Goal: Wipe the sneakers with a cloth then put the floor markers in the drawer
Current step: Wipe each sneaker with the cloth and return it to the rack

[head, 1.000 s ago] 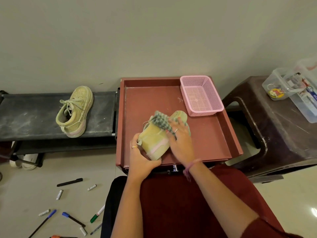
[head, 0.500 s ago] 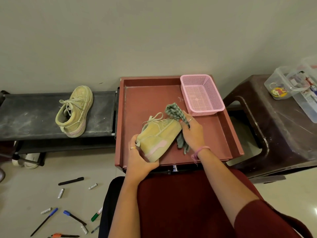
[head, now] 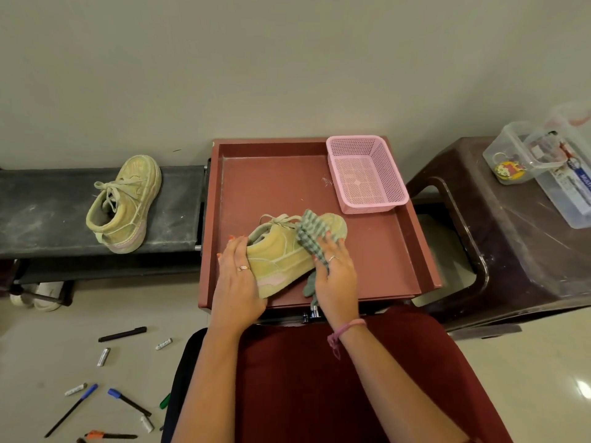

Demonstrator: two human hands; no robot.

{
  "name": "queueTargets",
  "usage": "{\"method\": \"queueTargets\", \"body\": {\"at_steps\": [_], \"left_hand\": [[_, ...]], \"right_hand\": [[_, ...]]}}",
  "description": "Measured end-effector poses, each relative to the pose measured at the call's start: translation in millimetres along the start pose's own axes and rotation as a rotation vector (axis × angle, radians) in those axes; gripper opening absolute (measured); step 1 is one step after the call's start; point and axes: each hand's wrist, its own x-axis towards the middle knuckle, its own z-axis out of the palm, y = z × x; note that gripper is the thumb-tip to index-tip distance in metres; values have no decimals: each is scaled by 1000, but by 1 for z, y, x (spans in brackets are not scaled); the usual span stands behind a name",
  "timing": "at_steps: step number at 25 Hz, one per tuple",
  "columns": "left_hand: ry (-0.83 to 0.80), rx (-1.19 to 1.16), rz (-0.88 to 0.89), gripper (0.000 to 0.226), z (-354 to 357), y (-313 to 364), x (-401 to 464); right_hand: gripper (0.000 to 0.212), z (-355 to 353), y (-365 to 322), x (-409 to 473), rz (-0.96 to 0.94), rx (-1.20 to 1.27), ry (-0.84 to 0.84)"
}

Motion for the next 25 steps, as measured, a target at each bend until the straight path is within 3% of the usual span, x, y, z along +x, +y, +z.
{"method": "queueTargets", "body": {"at_steps": [2,6,9,12,15,19,22,25], "left_hand": [[-36,73,-18,112,1,-1,1],[-104,3,-73,106,0,-13,1],[-96,-54,-148,109,-2,-12,-1],[-94,-45,-159,108,-3,-8,-1],[-109,-8,-146,110,-7,-8,1],[-217,182,-93,116,-14,-1,16],[-126,346,-144,83,0,25,34],[71,329,-233,62,20,44,35]], "right_hand": [[44,16,-14,-17,-67,-28,-16],[44,36,-22,-26,-352,-252,-80],[50,22,-1,-2,-410,-348,-144],[53,2,18,22,-347,-439,-43],[56,-5,14,35,-117,-274,32],[52,-2,9,31,-74,-147,55],[48,-3,17,27,-66,-109,55],[45,-3,17,21,-46,-101,55]]}}
